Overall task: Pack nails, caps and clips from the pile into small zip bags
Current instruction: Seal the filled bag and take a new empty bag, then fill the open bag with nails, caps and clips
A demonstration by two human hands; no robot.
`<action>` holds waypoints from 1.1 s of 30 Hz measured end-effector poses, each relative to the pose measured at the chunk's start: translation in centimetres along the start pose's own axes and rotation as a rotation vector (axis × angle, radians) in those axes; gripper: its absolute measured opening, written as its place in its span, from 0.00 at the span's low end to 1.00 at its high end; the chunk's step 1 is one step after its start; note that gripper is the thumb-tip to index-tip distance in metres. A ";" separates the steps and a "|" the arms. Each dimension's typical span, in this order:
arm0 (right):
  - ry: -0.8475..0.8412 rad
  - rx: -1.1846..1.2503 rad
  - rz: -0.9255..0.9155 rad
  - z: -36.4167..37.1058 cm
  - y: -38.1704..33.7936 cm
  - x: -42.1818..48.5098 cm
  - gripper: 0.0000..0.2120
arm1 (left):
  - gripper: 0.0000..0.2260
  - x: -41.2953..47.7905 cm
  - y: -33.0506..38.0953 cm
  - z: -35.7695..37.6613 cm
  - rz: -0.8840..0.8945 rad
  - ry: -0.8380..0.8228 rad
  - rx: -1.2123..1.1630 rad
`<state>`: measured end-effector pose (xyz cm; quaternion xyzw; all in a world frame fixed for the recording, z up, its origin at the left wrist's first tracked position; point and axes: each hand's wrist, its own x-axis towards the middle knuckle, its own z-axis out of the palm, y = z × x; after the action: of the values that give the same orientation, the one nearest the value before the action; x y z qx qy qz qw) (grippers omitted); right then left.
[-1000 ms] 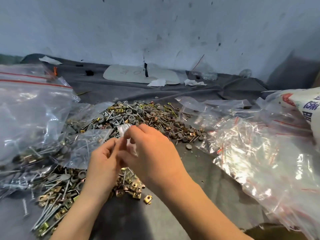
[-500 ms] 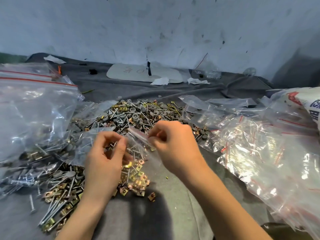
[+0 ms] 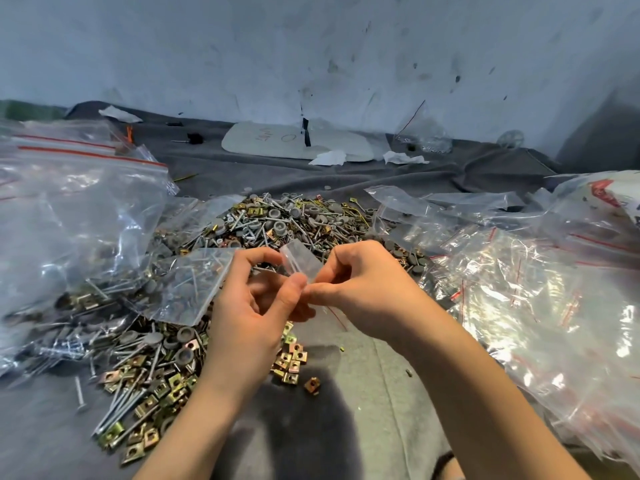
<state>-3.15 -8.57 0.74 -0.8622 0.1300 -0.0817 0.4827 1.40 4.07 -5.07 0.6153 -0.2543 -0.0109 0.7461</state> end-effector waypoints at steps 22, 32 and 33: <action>-0.059 0.003 -0.126 -2.1 0.4 -0.1 0.24 | 0.10 0.4 0.8 -0.9 0.127 -0.235 0.325; 0.246 -0.163 -0.186 -1.4 0.3 0.6 0.06 | 0.12 -0.1 2.7 -1.1 0.373 -0.395 0.505; 0.264 -0.116 -0.146 -1.7 0.5 0.7 0.07 | 0.11 -0.1 2.7 -1.1 0.394 -0.391 0.490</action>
<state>-3.03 -10.40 1.24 -0.8775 0.1340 -0.2215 0.4036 0.95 5.72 -2.71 0.7013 -0.5006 0.0767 0.5017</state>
